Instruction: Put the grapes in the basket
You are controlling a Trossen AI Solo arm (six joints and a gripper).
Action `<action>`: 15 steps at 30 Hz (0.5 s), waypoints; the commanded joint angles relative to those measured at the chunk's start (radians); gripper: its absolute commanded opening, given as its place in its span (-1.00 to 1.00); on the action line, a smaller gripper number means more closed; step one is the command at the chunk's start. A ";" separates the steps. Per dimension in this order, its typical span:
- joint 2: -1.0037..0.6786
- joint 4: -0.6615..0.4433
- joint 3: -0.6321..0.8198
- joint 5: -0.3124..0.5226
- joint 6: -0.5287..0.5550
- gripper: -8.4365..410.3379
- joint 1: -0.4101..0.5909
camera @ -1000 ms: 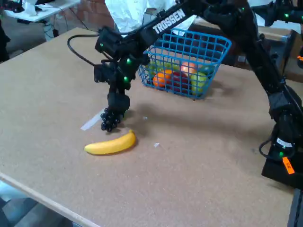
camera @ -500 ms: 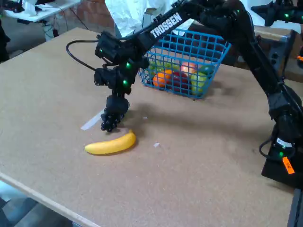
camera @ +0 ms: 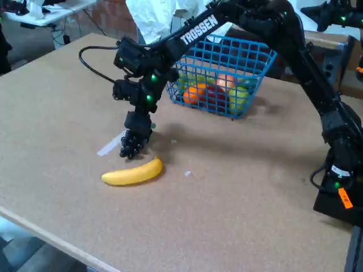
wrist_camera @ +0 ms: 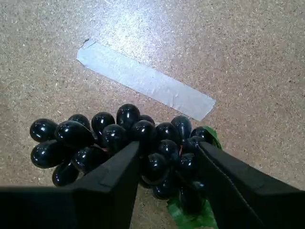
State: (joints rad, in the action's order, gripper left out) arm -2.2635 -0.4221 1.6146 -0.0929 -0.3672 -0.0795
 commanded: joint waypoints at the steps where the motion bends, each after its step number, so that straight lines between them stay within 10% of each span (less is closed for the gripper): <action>1: 0.000 0.000 0.001 0.000 0.001 -0.30 0.000; 15: 0.000 0.038 0.001 0.007 0.000 -0.97 0.002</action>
State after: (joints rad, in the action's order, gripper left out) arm -2.2635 -0.4004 1.6154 -0.0879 -0.3672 -0.0784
